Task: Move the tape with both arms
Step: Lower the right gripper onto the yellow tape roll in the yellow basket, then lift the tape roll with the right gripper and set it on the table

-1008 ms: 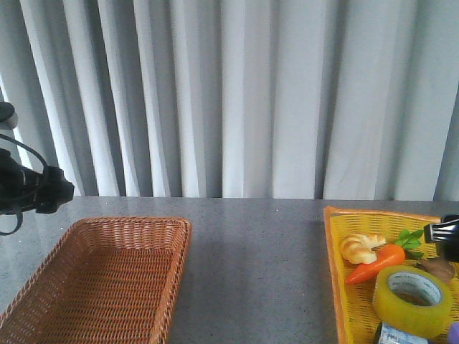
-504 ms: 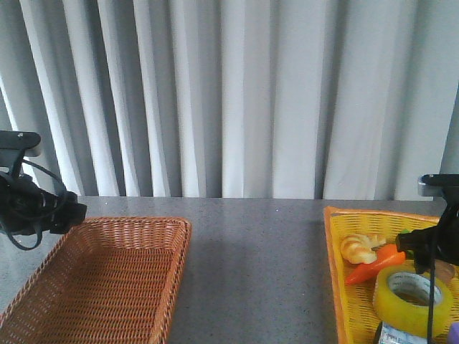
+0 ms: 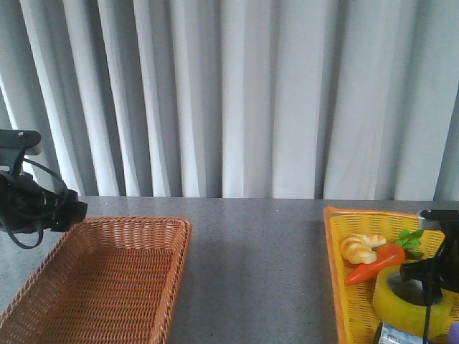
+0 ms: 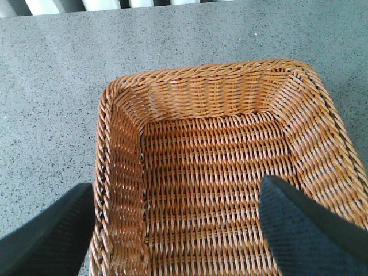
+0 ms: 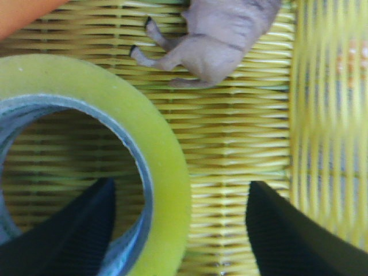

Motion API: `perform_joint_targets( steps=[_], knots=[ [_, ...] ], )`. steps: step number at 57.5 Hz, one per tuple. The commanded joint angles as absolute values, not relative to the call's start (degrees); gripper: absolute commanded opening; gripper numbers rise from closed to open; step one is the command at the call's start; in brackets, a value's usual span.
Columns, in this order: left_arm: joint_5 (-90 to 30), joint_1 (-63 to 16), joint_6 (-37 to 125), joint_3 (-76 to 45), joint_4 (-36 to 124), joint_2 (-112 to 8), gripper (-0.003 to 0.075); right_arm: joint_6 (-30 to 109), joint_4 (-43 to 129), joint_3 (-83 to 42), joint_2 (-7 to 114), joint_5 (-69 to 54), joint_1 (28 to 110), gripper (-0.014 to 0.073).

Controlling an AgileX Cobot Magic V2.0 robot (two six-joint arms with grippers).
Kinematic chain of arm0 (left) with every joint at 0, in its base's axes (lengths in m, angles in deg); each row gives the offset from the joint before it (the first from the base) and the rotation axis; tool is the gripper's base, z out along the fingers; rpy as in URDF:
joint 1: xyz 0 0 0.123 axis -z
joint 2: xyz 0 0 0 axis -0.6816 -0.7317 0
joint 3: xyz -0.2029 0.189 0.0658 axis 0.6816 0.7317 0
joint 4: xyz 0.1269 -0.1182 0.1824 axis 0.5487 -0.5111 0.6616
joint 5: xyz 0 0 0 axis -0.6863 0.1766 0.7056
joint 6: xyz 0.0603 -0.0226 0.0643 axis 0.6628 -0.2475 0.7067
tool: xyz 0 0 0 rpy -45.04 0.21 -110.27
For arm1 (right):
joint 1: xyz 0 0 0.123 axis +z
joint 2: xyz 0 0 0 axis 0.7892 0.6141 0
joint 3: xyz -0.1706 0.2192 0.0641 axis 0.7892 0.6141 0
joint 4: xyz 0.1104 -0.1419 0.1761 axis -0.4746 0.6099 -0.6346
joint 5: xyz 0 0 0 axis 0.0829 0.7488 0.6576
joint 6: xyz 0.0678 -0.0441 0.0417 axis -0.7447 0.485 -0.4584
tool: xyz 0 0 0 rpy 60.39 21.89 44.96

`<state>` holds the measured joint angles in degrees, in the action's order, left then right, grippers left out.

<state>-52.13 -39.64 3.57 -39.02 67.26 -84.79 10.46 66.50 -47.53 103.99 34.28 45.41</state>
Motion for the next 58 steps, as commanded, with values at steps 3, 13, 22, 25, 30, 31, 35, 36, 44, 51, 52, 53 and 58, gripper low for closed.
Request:
perform_joint_targets(
  steps=[3,13,22,25,30,31,35,36,44,51,52,53,58],
  knots=[
    [-48.21,-39.35,3.06,-40.96,66.86,-82.65,0.0555,11.12,67.04,-49.41,102.32,31.04,45.07,0.0311],
    [-48.34,-39.35,3.06,-40.96,66.86,-82.60,0.0555,14.51,67.09,-49.41,102.96,30.48,45.07,0.0082],
    [-48.72,-39.35,3.06,-40.96,66.86,-82.60,0.0555,16.61,66.97,-52.14,102.96,32.23,45.07,-0.0009],
    [-48.71,-39.35,3.11,-40.96,66.86,-82.60,0.0555,17.47,66.51,-54.58,102.96,34.47,45.07,-0.0008],
    [-48.21,-39.35,3.08,-40.96,66.86,-82.60,0.0555,19.16,63.32,-60.38,102.96,39.35,45.20,-0.0006],
    [-48.02,-39.35,3.08,-40.96,66.86,-82.60,0.0555,19.93,62.13,-61.52,102.96,40.22,45.25,-0.0006],
    [-47.77,-39.35,3.08,-40.96,66.86,-82.60,0.0555,22.18,58.31,-66.69,102.73,43.34,45.78,-0.0005],
    [-47.77,-39.35,3.08,-40.96,66.86,-82.60,0.0555,22.57,57.40,-67.71,102.60,43.64,45.99,-0.0005],
    [-47.77,-39.35,3.08,-40.96,66.86,-82.60,0.0555,24.31,54.14,-74.38,100.73,42.72,50.74,-0.0005],
    [-47.77,-39.35,3.08,-40.96,66.86,-82.60,0.0555,25.81,55.96,-77.23,100.30,42.67,57.99,-0.0005],
    [-47.78,-39.35,3.08,-40.96,66.86,-82.60,0.0555,26.28,56.11,-77.24,100.36,42.72,59.46,-0.0005],
    [-47.78,-39.35,3.08,-40.96,66.86,-82.60,0.0555,26.72,56.19,-77.24,100.50,42.72,60.43,-0.0005],
    [-47.89,-39.35,3.08,-40.96,66.86,-82.60,0.0555,29.13,56.28,-77.24,102.11,42.66,65.62,-0.0005]
  ],
)
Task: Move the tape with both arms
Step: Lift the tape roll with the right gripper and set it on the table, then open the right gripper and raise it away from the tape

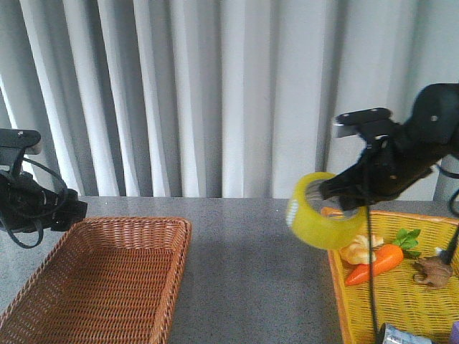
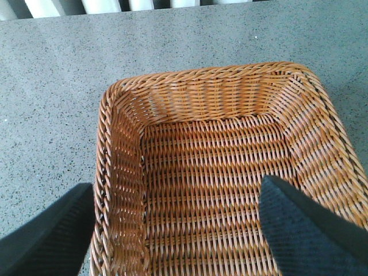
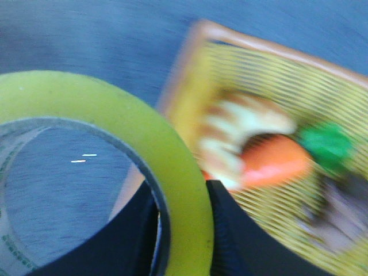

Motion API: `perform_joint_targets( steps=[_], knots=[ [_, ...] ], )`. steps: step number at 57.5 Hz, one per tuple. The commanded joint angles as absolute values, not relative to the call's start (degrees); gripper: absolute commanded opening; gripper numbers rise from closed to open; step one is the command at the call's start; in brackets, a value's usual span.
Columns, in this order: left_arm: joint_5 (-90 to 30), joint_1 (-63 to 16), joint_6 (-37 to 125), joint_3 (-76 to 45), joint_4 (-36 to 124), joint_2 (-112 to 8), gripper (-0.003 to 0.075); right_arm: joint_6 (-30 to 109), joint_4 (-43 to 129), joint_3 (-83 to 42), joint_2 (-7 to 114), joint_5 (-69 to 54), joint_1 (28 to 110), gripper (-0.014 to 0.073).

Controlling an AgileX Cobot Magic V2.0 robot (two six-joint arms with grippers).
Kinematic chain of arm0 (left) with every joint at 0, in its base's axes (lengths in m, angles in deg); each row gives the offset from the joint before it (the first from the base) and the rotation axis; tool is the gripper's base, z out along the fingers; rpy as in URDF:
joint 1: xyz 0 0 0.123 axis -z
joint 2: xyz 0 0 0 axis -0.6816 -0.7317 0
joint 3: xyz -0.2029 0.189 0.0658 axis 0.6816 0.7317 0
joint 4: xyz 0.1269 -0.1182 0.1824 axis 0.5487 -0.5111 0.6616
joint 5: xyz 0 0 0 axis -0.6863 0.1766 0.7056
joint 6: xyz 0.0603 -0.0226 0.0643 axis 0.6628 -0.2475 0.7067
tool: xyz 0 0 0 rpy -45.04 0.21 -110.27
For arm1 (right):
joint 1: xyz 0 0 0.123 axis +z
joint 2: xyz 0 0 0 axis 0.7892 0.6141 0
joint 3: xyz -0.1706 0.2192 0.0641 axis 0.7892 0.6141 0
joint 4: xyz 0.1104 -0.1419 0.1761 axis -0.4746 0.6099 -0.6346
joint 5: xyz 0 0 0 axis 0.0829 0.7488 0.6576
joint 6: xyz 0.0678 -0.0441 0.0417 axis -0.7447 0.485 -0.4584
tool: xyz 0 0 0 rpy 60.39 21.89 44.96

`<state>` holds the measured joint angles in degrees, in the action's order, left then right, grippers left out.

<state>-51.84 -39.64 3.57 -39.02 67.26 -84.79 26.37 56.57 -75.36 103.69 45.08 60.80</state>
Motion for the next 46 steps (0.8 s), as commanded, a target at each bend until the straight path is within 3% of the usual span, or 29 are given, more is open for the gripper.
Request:
perform_joint_targets(
  steps=[1,9,26,32,46],
  knots=[
    [-48.04,-39.35,3.08,-40.96,66.86,-82.60,0.0555,29.28,56.28,-77.24,102.53,42.58,66.33,-0.0005],
    [-48.75,-39.35,3.08,-40.96,66.86,-82.60,0.0555,28.95,56.49,-77.24,107.50,42.70,70.70,-0.0005],
    [-49.50,-39.35,3.08,-40.96,66.86,-82.60,0.0555,24.54,56.14,-77.24,116.85,43.73,71.33,0.0035],
    [-49.50,-39.35,3.08,-40.96,66.86,-82.60,0.0555,23.84,56.14,-77.24,117.88,43.18,71.33,0.0106],
    [-49.86,-39.35,3.34,-40.96,66.86,-82.60,0.0555,23.84,56.07,-77.30,118.70,43.00,71.33,0.0437]
  ],
)
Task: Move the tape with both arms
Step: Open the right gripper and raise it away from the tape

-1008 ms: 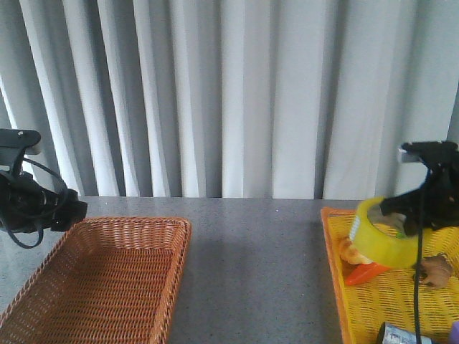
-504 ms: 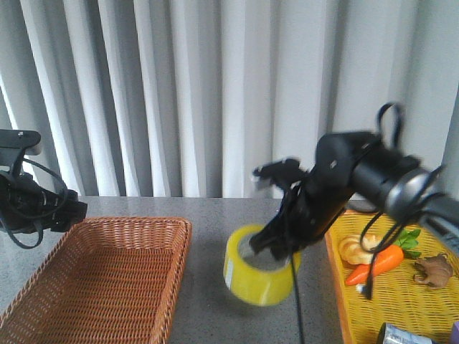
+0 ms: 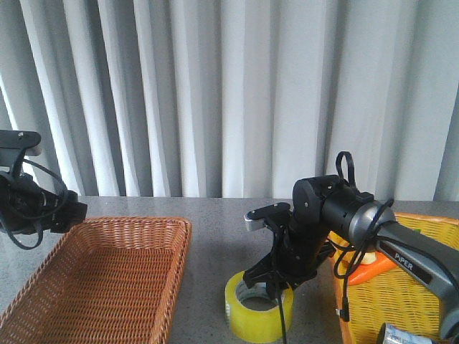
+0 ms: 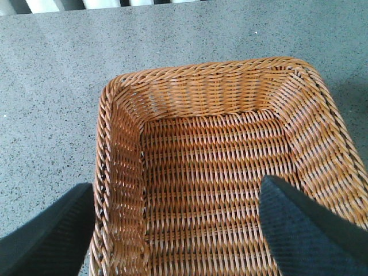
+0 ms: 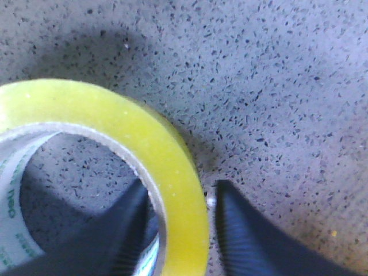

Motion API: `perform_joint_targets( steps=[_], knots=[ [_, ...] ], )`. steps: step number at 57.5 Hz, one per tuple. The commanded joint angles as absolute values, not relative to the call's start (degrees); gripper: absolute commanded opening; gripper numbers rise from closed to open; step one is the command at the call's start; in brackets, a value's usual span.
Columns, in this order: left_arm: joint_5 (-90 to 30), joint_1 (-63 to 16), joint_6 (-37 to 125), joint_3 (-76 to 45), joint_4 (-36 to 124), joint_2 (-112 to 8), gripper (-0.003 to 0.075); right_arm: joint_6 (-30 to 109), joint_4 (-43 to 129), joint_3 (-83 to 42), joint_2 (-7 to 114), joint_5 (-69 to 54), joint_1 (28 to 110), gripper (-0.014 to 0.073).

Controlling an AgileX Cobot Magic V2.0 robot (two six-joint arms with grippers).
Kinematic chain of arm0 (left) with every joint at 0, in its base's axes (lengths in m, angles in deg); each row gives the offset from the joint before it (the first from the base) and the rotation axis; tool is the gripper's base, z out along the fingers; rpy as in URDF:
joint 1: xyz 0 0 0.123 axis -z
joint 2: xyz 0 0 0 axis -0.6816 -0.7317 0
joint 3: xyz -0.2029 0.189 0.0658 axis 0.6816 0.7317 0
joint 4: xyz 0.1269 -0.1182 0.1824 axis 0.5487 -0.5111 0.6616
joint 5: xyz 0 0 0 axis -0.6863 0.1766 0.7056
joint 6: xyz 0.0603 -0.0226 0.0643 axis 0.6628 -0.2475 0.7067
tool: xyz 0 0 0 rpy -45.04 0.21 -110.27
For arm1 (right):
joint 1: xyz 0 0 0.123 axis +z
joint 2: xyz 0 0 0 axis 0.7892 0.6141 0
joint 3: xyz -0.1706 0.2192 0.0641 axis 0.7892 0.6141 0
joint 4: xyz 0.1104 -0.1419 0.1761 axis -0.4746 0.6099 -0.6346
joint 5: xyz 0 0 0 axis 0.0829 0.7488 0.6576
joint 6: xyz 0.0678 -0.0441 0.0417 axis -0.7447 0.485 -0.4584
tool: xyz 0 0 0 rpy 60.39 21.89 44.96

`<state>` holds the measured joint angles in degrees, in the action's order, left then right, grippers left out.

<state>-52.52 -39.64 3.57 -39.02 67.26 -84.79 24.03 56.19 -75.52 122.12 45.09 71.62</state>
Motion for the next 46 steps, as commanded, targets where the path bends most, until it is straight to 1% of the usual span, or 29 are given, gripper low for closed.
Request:
perform_joint_targets(
  steps=[1,5,10,18,25,30,34,46],
  knots=[
    [-49.99,-39.35,3.41,-40.96,66.86,-82.60,0.0555,23.84,56.24,-77.44,118.64,42.83,71.33,0.0455],
    [-50.26,-39.35,3.98,-40.96,66.86,-82.60,0.0555,23.35,56.78,-77.98,117.95,42.51,71.27,0.0528],
    [-50.41,-39.35,3.98,-40.96,66.86,-82.39,0.0555,22.47,56.78,-80.06,116.59,42.87,70.87,0.0560],
    [-50.58,-39.35,3.98,-40.96,66.73,-81.63,0.0555,22.11,56.77,-83.75,111.64,42.15,69.85,0.0543],
    [-50.81,-39.35,3.98,-40.96,65.90,-81.24,0.0555,21.17,57.51,-85.37,106.07,40.62,67.17,0.0496],
    [-51.30,-39.28,3.98,-40.96,63.99,-81.24,0.0555,20.77,58.31,-85.37,102.44,40.74,64.43,0.0426],
    [-51.35,-38.68,3.98,-40.96,63.57,-81.24,0.0555,20.77,58.00,-85.37,99.96,42.12,60.93,0.0339],
    [-50.28,-33.71,9.56,-40.96,63.19,-81.24,0.0555,20.85,55.33,-85.17,94.54,47.14,50.21,0.0008]
  ],
)
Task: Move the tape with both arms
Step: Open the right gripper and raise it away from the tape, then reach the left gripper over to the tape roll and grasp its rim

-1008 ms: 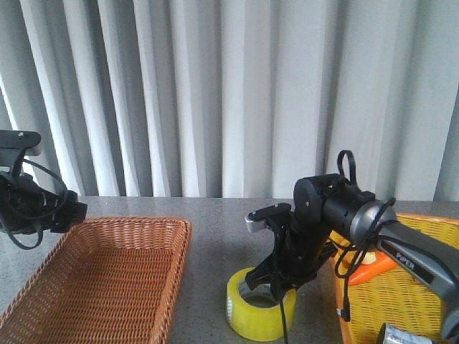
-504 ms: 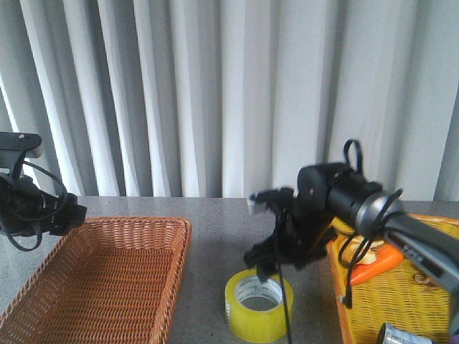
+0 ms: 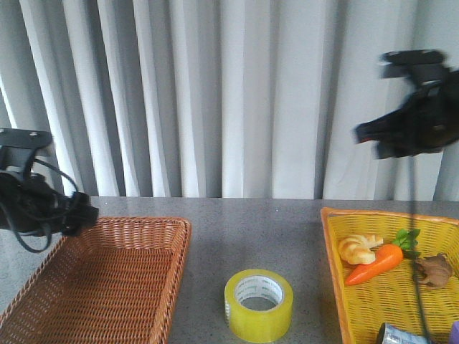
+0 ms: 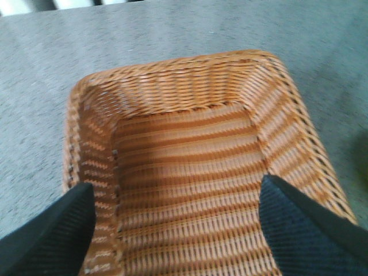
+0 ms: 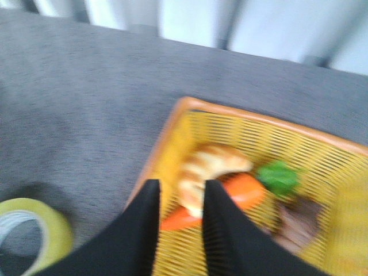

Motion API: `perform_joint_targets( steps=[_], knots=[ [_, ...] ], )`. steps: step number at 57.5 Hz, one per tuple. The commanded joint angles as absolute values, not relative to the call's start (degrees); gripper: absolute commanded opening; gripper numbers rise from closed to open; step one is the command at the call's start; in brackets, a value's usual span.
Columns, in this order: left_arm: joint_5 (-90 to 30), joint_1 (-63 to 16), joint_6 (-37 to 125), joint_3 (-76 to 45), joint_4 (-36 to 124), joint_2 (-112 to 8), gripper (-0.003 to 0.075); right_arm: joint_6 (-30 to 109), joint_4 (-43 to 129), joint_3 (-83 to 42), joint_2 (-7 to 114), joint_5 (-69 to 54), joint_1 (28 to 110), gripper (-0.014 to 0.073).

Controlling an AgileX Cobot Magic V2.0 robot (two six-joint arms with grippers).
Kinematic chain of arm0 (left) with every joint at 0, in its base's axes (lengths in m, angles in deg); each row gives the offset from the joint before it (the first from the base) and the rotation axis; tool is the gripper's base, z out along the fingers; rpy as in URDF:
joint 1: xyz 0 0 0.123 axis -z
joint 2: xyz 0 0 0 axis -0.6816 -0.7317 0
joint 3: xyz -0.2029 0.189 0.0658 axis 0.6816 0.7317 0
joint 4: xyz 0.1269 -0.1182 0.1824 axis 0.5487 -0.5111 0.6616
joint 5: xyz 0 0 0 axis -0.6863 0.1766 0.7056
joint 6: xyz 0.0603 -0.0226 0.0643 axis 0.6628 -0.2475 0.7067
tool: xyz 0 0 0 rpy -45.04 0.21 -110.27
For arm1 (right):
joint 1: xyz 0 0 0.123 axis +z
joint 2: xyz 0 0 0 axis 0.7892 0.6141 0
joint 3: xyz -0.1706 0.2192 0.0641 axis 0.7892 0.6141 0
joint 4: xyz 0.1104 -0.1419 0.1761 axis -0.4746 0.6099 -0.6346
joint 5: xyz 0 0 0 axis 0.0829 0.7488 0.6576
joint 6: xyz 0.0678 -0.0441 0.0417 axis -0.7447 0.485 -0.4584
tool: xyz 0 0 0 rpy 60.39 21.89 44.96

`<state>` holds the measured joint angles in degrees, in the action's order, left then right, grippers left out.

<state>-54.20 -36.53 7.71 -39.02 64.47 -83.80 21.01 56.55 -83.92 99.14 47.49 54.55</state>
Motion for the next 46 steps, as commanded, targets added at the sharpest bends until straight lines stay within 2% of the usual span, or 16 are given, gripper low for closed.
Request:
perform_joint_targets(
  steps=[1,12,19,26,37,46],
  knots=[
    [-50.11,-33.22,9.56,-40.96,63.19,-81.24,0.0555,20.85,54.98,-85.17,94.15,47.31,49.52,-0.0016],
    [-45.80,-26.00,11.55,-42.09,63.25,-81.90,0.0555,20.95,53.45,-85.17,91.36,47.78,43.48,-0.0008],
    [-46.99,-21.05,12.60,-49.10,63.25,-85.10,0.0555,20.67,53.52,-85.17,90.48,48.24,43.04,-0.0008],
    [-52.78,-17.57,12.41,-59.66,63.25,-91.39,0.0555,20.81,53.27,-85.17,90.48,48.29,43.09,-0.0008],
    [-69.32,-15.21,10.16,-77.67,63.25,-104.98,0.0555,20.87,53.33,-85.17,90.48,48.36,43.09,-0.0008],
    [-72.25,-14.30,7.15,-81.67,63.64,-111.42,0.0555,20.87,53.28,-85.17,90.48,48.38,43.09,-0.0008]
  ],
)
